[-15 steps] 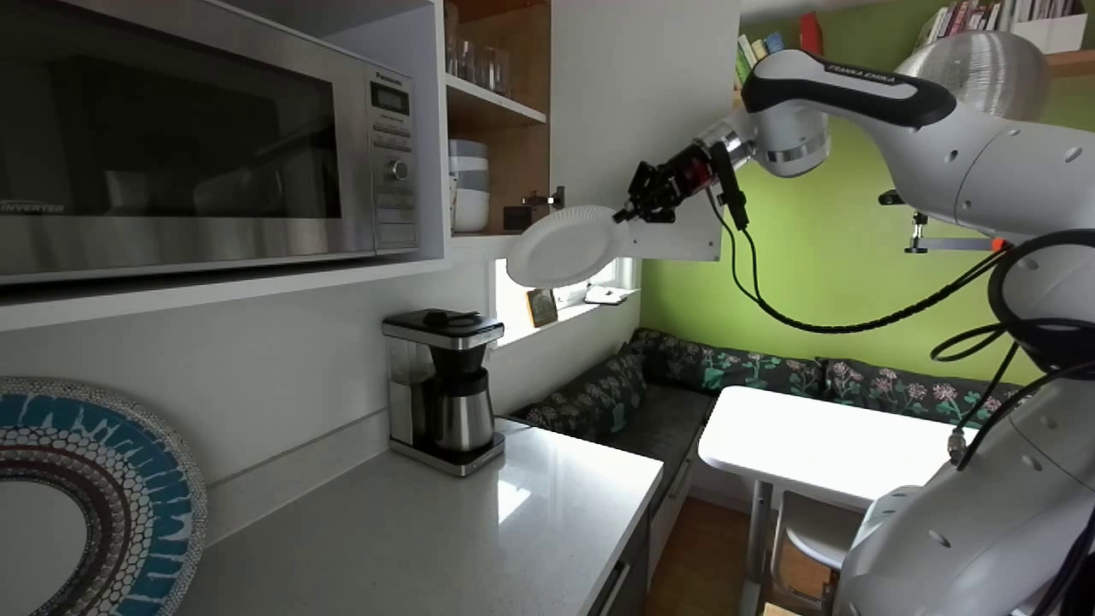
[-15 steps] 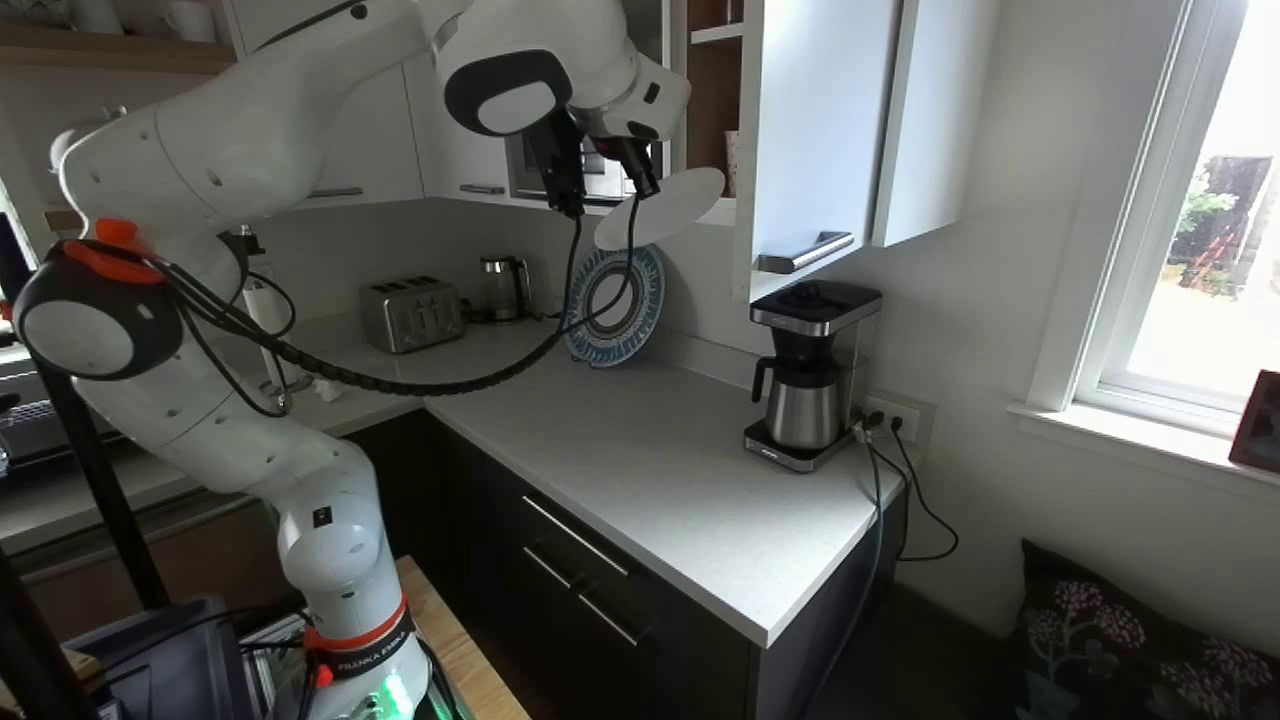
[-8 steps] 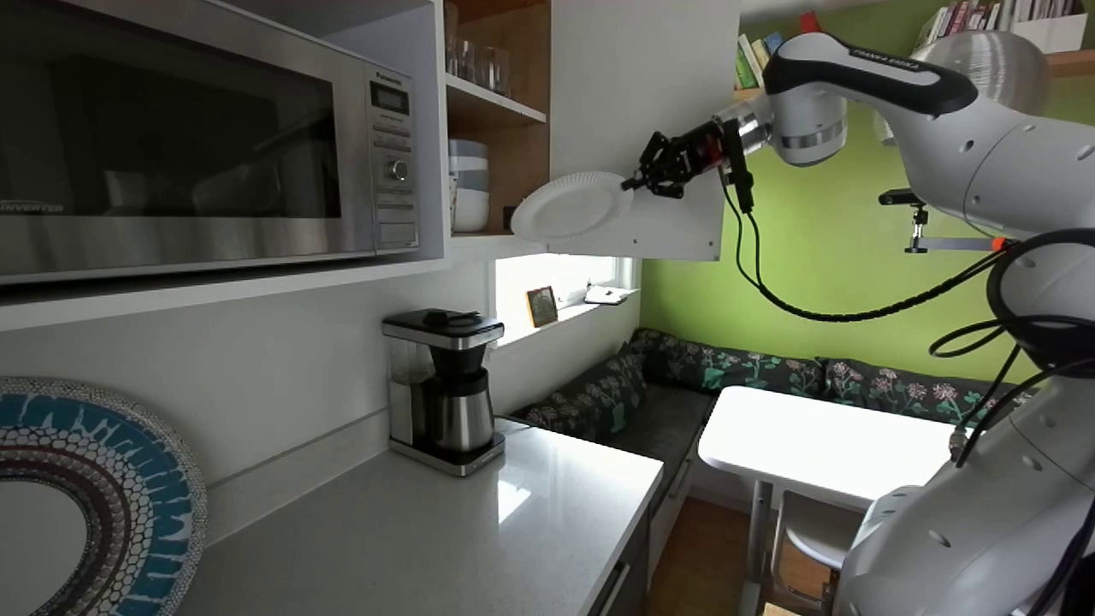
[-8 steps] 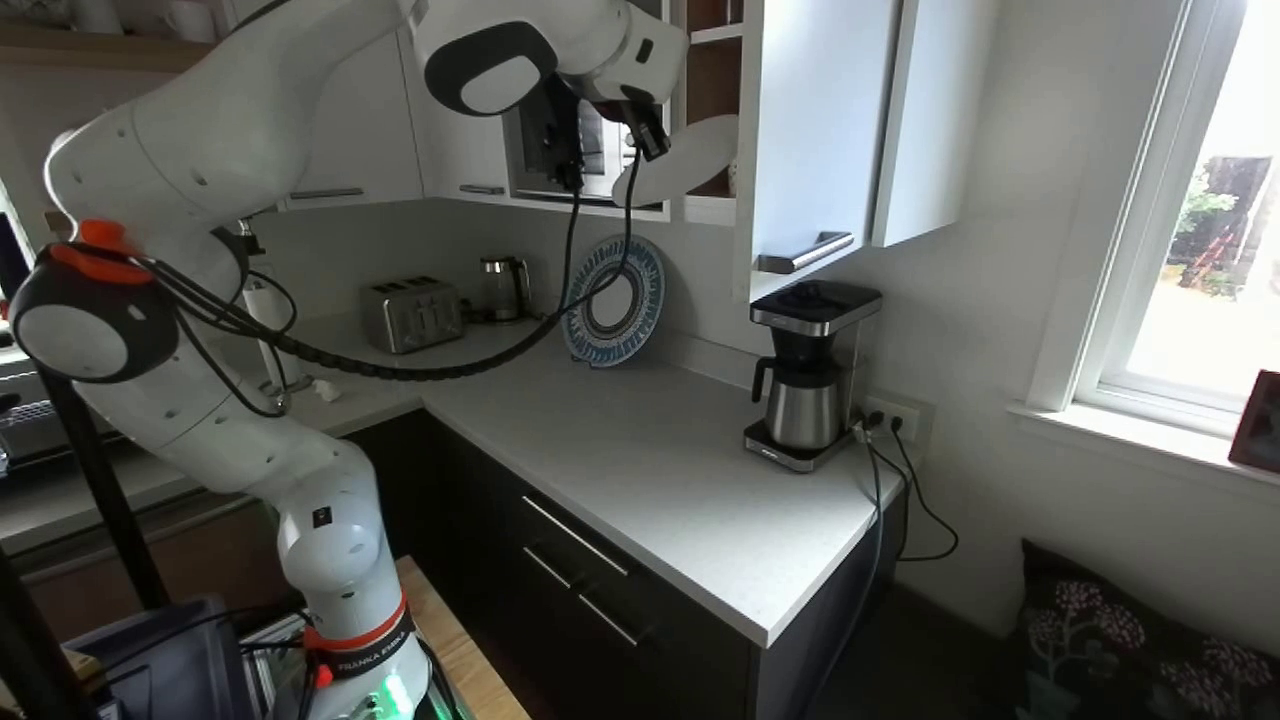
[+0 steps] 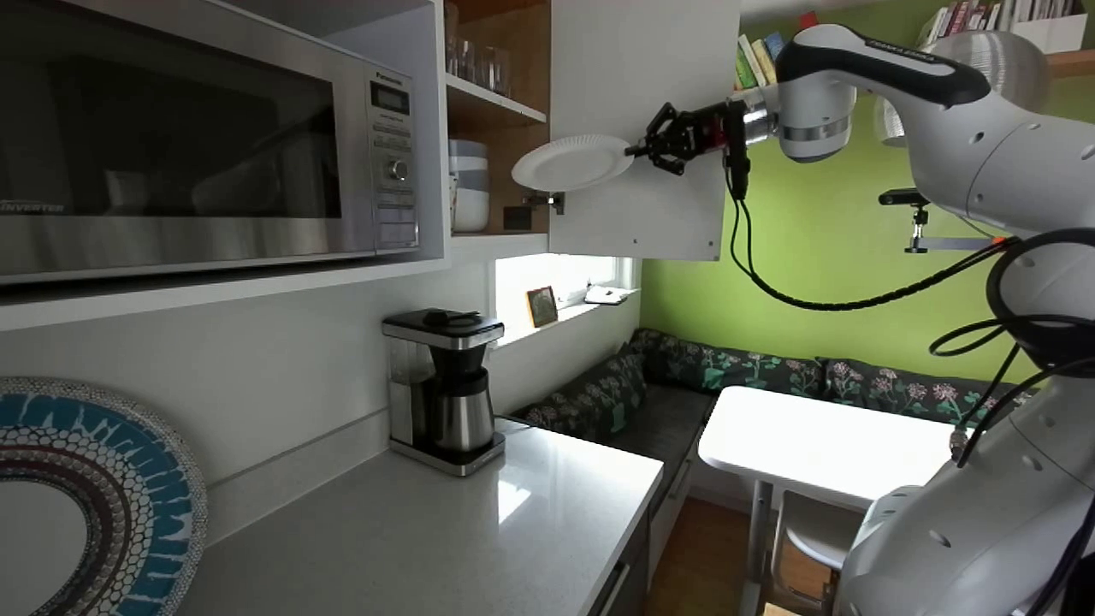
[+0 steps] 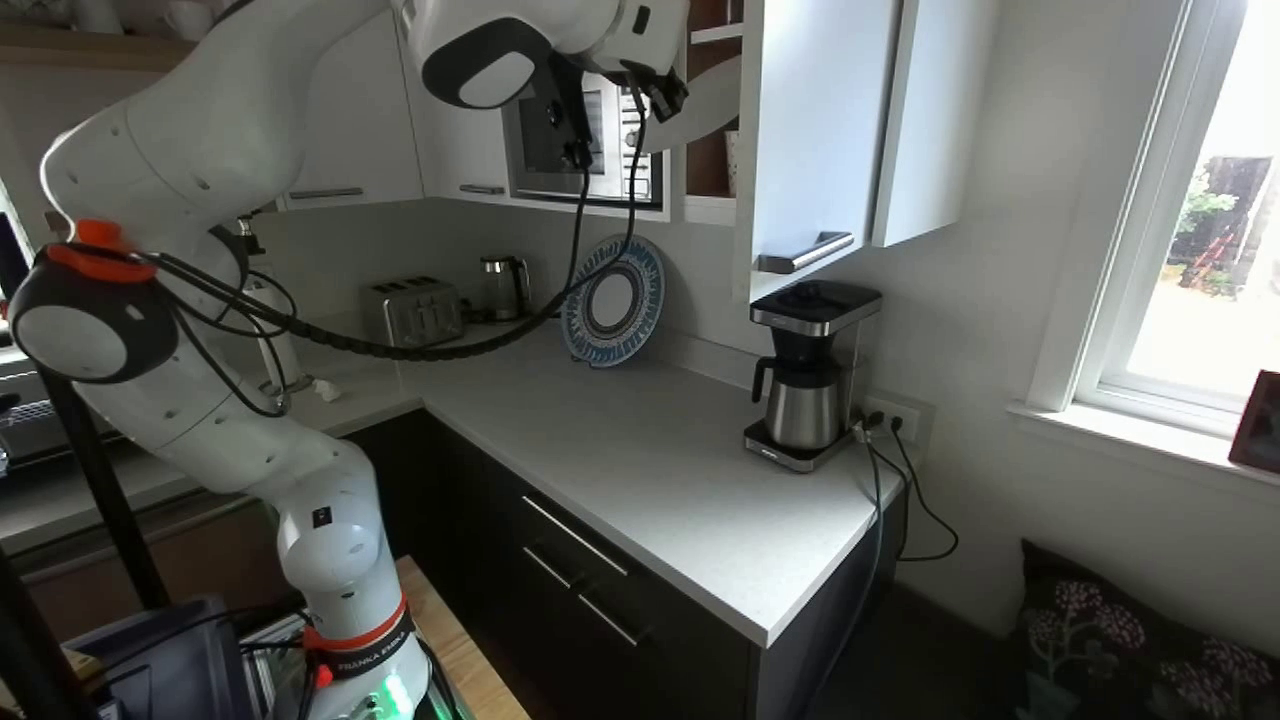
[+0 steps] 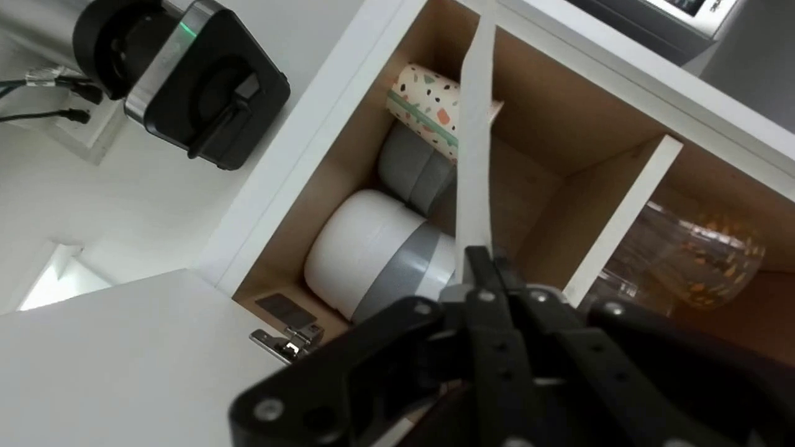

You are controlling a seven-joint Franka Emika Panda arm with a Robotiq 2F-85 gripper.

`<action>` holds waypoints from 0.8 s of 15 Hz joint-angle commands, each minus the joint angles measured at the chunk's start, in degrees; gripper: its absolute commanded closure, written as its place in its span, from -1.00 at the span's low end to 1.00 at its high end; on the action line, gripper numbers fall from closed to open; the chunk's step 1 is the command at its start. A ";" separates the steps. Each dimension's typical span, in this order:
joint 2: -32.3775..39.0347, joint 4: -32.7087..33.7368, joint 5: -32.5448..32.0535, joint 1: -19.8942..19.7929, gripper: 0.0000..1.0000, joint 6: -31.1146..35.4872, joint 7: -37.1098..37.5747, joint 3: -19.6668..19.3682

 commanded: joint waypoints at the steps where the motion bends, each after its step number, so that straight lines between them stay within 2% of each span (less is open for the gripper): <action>1: 0.13 -0.50 3.60 0.45 1.00 4.42 0.87 0.05; 7: 1.64 -0.64 7.54 0.83 1.00 10.99 1.74 0.86; 12: 3.74 -0.06 11.78 2.03 1.00 9.77 3.91 1.01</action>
